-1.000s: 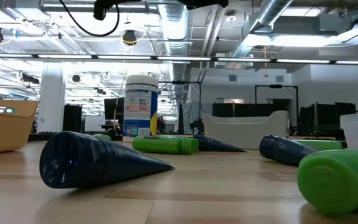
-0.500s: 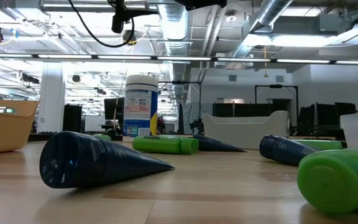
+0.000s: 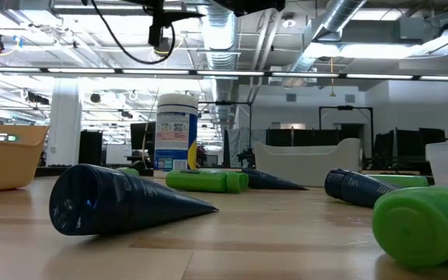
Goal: Pick & Place Travel size toiletries
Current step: Put the blue shave cream into the light orange bin
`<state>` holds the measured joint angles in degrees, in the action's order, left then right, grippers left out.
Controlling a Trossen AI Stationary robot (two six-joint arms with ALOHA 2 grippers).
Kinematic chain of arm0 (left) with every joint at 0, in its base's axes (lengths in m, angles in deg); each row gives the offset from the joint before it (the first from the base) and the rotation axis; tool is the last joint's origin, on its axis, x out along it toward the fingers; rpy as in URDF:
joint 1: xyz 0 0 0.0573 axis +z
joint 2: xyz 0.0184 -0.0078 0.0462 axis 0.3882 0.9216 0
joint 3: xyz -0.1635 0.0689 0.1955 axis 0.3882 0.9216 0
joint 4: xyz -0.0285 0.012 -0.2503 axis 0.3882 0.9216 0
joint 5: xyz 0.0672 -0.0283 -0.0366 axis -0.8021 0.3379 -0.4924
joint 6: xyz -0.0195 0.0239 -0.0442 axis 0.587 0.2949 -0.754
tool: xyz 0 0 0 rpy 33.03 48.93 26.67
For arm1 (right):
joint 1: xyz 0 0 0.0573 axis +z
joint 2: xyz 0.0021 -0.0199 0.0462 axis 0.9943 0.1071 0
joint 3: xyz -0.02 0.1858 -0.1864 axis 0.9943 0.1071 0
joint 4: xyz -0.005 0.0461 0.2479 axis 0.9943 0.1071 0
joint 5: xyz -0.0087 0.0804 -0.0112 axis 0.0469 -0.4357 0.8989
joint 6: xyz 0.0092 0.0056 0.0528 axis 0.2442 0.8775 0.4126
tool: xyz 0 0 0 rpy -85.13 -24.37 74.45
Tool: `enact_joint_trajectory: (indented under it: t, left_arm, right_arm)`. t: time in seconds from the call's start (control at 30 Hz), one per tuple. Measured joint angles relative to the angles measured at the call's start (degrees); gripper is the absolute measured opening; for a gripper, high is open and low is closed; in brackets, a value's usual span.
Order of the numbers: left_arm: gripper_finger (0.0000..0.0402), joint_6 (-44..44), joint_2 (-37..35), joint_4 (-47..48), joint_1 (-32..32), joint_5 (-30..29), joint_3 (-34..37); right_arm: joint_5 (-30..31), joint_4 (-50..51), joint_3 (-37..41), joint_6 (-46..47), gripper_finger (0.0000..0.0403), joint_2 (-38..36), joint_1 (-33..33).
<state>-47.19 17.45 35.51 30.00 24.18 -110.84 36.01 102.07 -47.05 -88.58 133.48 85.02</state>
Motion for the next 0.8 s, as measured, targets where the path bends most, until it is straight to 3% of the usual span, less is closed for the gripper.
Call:
enact_joint_trajectory:
  t: [0.33,0.67,0.8]
  left_arm:
    - [0.0126,0.0,2.9,-2.0,0.0,2.6,-0.1]
    - [0.0015,-0.2,3.6,-2.3,0.0,4.7,0.0]
    - [0.0011,-0.2,3.6,-2.6,0.0,4.8,0.0]
  right_arm:
    - [0.0,3.0,0.0,1.5,0.0129,0.0,0.0]
    - [0.2,3.9,0.0,1.5,0.0130,0.0,0.0]
    - [0.2,3.9,0.0,1.5,0.0136,0.0,0.0]
